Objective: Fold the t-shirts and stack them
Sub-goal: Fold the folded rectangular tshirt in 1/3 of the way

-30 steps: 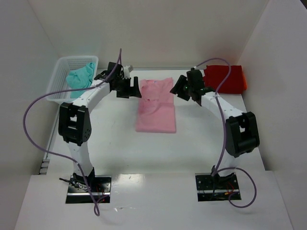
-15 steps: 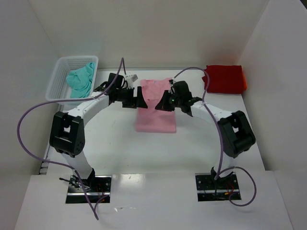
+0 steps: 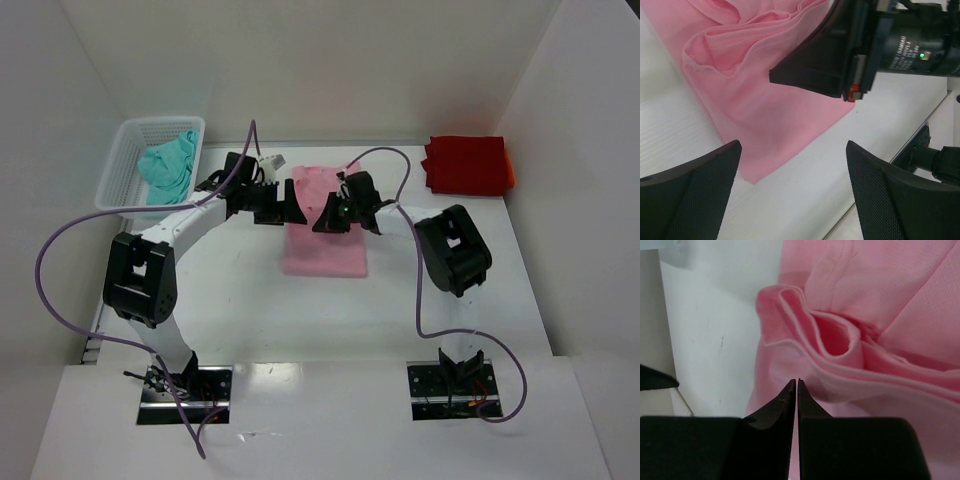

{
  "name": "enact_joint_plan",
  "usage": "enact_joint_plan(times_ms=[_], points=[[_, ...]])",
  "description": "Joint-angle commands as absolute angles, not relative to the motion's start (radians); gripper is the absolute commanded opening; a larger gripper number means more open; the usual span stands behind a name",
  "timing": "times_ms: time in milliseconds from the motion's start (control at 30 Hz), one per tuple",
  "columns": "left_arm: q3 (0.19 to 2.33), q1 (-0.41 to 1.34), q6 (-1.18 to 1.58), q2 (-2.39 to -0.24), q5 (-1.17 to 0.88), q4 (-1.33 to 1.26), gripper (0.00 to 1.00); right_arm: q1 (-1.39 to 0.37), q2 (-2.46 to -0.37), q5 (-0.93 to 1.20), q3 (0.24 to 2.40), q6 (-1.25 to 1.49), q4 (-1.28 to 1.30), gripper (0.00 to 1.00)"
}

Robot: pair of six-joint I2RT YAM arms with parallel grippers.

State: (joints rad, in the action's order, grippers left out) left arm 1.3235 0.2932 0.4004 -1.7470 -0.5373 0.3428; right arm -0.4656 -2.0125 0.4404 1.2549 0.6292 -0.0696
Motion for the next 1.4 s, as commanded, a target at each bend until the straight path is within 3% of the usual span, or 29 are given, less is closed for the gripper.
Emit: enact_joint_plan(times_ms=[0,700,1033,1200,1367], points=[[1.322,0.284,0.41,-1.72,-0.545,0.348,0.93,-0.462,-2.054,0.448,1.344,0.609,-0.127,0.08],[1.342,0.275,0.391,-1.738,-0.557,0.357,0.94,-0.362,-2.187,0.44,1.506,0.511,-0.081,0.09],[1.388,0.275,0.373,-1.795,-0.687,0.301,0.97,-0.31,-2.004,0.468,1.562,0.511,-0.065,0.15],[1.45,0.275,0.373,-1.891,-0.75,0.29,0.97,-0.31,-1.827,0.398,1.38,0.511,-0.046,0.16],[1.482,0.285,0.382,-1.985,-0.761,0.272,0.86,-0.31,-1.753,0.342,1.184,0.531,-0.046,0.11]])
